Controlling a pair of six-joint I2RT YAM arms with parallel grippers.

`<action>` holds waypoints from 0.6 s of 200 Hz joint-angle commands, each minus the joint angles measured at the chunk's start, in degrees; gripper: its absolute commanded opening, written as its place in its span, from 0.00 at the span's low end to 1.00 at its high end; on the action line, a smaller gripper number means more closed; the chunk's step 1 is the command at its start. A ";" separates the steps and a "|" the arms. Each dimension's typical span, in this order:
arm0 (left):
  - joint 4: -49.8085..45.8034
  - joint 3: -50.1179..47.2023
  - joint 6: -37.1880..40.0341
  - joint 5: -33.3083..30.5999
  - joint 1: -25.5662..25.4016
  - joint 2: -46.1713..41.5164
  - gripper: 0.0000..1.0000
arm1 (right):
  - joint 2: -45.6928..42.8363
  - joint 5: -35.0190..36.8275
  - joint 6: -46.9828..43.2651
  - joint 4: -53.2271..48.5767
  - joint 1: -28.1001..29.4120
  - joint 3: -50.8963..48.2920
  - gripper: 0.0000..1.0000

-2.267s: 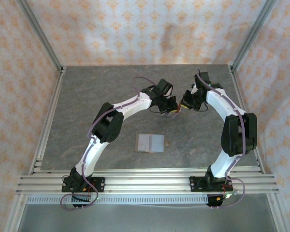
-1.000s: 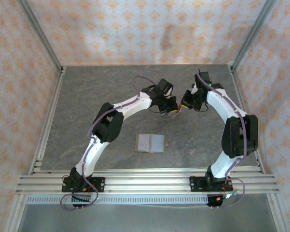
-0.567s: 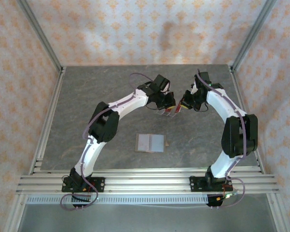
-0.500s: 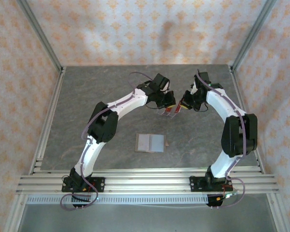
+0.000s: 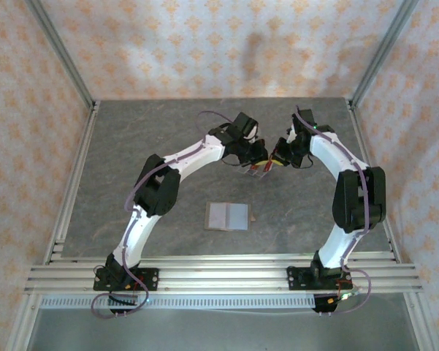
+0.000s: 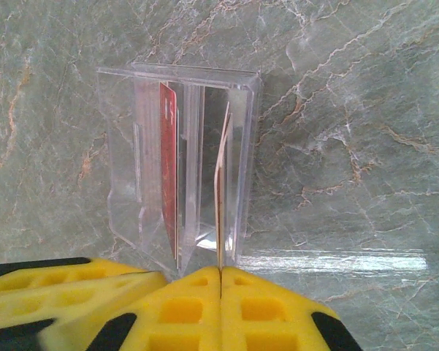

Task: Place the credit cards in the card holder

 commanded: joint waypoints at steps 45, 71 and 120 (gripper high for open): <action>5.05 -1.04 -3.11 3.77 -1.57 3.00 0.02 | 0.22 0.87 0.17 -0.60 -0.39 0.99 0.00; 6.16 -2.55 -3.58 3.33 -1.86 3.43 0.02 | 0.39 0.73 0.19 -0.49 -0.39 0.91 0.00; 8.18 -5.07 -3.98 2.49 -2.01 4.40 0.02 | 0.21 1.39 -0.13 -1.17 -0.39 0.88 0.00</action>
